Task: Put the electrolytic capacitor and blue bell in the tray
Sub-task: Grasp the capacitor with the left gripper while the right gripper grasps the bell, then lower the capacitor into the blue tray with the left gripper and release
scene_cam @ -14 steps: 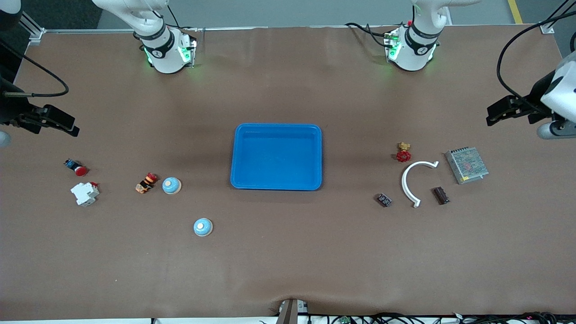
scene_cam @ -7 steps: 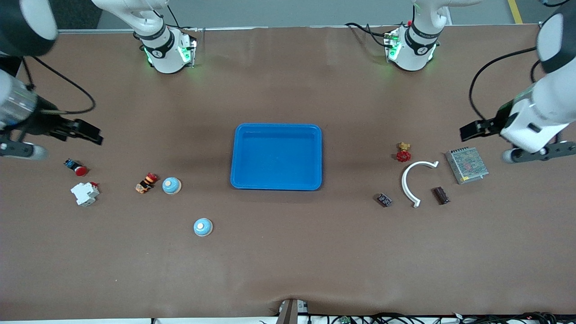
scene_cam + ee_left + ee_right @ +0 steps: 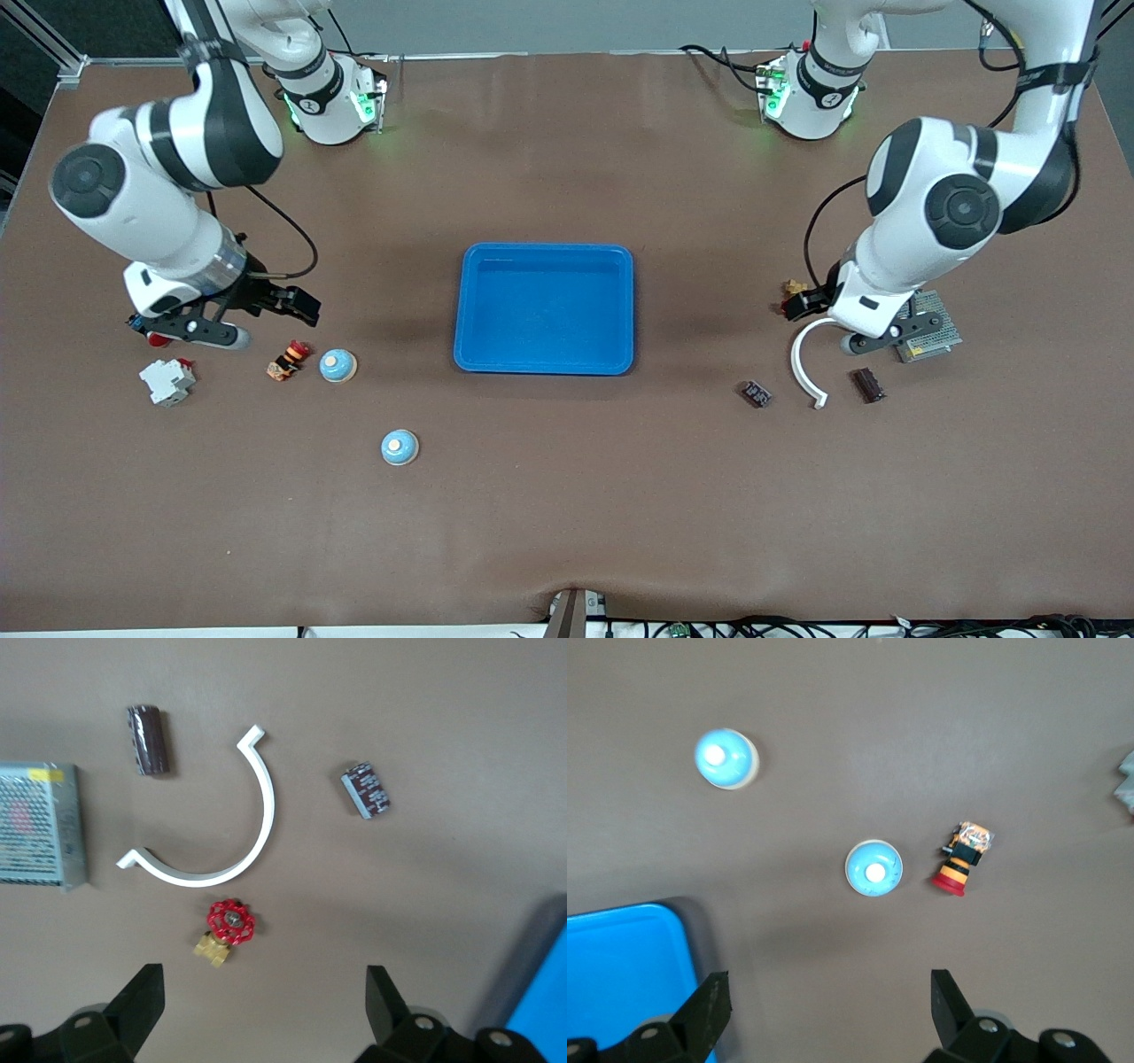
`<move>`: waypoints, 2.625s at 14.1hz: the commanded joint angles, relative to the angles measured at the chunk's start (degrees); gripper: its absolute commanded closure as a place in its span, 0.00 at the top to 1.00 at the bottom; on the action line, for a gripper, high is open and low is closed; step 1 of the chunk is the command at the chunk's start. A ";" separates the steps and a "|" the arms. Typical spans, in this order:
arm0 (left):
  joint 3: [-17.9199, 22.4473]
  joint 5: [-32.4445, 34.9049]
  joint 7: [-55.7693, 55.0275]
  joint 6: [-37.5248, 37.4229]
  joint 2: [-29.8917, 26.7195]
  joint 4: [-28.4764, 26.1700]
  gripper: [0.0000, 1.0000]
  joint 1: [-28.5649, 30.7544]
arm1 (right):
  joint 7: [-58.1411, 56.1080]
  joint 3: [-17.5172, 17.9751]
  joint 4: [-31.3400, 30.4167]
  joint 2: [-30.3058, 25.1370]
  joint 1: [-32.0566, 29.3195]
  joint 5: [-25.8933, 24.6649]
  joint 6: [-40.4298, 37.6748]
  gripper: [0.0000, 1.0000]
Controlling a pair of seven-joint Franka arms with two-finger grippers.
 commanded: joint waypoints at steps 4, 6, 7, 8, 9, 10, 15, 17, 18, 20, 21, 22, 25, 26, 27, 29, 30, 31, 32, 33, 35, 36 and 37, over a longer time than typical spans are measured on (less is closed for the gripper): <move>-0.12 0.79 -18.58 15.30 9.06 -1.50 0.94 -1.11 | 0.98 -0.34 -1.20 8.57 -0.63 0.26 10.39 1.00; -0.12 0.97 -21.94 20.84 12.32 -0.89 0.94 -1.20 | 0.98 -0.43 -1.20 11.38 -0.71 0.26 13.65 1.00; -0.12 0.97 -22.56 22.52 13.98 -0.02 0.94 -1.20 | 0.98 -0.52 -1.20 12.70 -0.80 0.26 15.05 1.00; -0.04 0.89 -23.00 23.06 15.83 1.82 0.94 -1.11 | 0.98 -0.61 -1.20 14.02 -0.80 0.26 16.72 1.00; -0.04 0.89 -23.70 23.07 17.59 3.66 0.90 -1.11 | 0.98 -0.69 -1.29 15.34 -0.89 0.26 18.74 1.00; 0.05 0.97 -25.01 23.16 18.82 4.90 0.88 -1.20 | 0.90 -0.78 -1.55 16.83 -1.50 0.17 20.50 1.00; 0.14 0.97 -25.91 25.52 24.71 8.87 0.76 -1.38 | 0.28 -0.70 -5.50 19.92 -1.86 -0.27 28.59 1.00; 0.49 0.97 -25.82 27.19 26.12 8.96 0.75 -1.38 | 0.28 -0.69 -6.12 20.36 -1.86 -0.27 29.22 1.00; 0.49 1.06 -25.64 27.81 26.83 8.96 0.61 -1.46 | 0.28 -0.69 -6.21 20.54 -1.86 -0.27 29.83 1.00; 0.49 2.02 -25.73 28.17 27.44 9.04 0.42 -1.38 | 0.28 -0.69 -6.30 20.98 -1.86 -0.27 30.10 1.00; 0.49 2.12 -25.82 28.17 27.88 9.31 0.30 -1.46 | 0.37 -0.69 -6.30 21.06 -1.86 -0.27 30.10 1.00; 0.58 2.12 -25.82 28.17 27.89 9.40 0.12 -1.38 | 0.37 -0.69 -6.30 21.24 -1.86 -0.27 30.10 1.00; 0.40 2.12 -26.69 26.59 25.53 9.31 0.00 -2.33 | 0.28 -0.69 -6.30 22.20 -1.86 -0.27 31.77 1.00; 0.49 2.12 -28.00 24.41 24.21 9.31 0.00 -3.73 | 0.28 -0.69 -6.30 22.38 -1.86 -0.27 31.94 1.00; 0.49 2.12 -29.76 22.39 22.63 9.40 0.00 -5.75 | 0.28 -0.69 -6.30 22.47 -1.86 -0.27 32.03 1.00; 0.40 2.12 -33.89 19.30 20.16 9.40 0.00 -9.36 | 0.28 -0.69 -6.30 22.56 -1.86 -0.27 32.03 1.00; 0.23 2.12 -35.99 18.24 19.63 9.40 0.00 -11.03 | 0.37 -0.69 -6.30 22.65 -1.86 -0.27 32.03 1.00; 0.14 2.12 -39.15 17.97 19.45 9.40 0.00 -13.31 | 0.28 -0.69 -6.30 22.65 -1.77 -0.27 32.03 1.00; 0.14 2.12 -43.53 17.97 19.45 9.48 0.00 -15.76 | 0.37 -0.69 -6.38 22.65 -1.68 -0.27 32.03 0.54; 0.23 2.12 -47.66 17.97 19.45 9.66 0.00 -18.14 | 0.89 -0.69 -6.39 22.56 -1.51 -0.27 32.03 0.06; 0.05 2.12 -54.79 17.97 19.71 10.19 0.00 -21.40 | 0.90 -0.69 -6.39 22.65 -1.51 -0.18 32.29 0.00; 0.14 2.20 -59.43 17.27 19.54 10.10 0.00 -23.68 | 0.90 -0.61 -6.39 22.65 -1.42 -0.18 32.30 0.00; 0.05 2.20 -63.13 15.79 19.62 10.10 0.00 -25.09 | 0.90 -0.61 -6.30 22.47 -1.42 -0.18 31.86 0.00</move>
